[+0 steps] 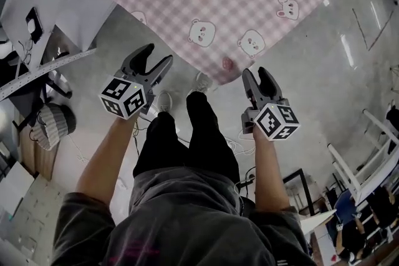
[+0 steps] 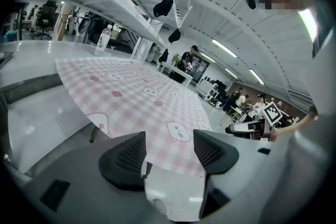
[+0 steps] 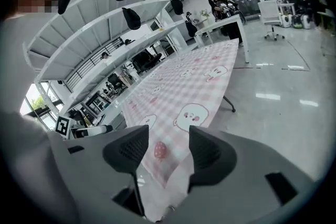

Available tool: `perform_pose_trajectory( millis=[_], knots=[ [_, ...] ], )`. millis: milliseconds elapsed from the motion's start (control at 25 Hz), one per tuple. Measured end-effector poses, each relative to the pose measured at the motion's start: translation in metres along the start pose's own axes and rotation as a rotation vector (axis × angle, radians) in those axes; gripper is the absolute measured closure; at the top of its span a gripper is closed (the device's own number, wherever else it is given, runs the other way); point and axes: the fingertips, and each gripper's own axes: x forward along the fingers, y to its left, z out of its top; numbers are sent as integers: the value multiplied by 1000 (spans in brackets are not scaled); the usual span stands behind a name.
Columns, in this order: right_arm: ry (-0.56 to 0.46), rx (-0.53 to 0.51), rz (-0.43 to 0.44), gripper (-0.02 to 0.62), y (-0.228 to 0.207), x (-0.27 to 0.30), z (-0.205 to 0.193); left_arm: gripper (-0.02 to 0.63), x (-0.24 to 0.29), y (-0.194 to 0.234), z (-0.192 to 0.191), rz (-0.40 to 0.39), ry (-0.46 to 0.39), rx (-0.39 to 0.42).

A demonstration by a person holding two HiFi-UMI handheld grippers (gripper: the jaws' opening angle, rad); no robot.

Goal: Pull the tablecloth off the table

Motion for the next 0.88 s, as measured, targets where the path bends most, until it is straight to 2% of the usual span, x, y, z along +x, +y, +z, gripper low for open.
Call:
perform_pose_trajectory(
  millis=[160,480,680,880],
  knots=[
    [19,29,-12,371,-15,11,-13,333,12,16,-26,9,24,-78],
    [12,68,-15,371,-30,30,-30,328,36,37,-64,-22,38,-188],
    [23,110,-5,371,-34,37,-42,325,53,36,-82,-98,38,-324],
    [21,134,9,373,-36,41,-49,327,67,29,-86,-180,1,-449]
  ],
)
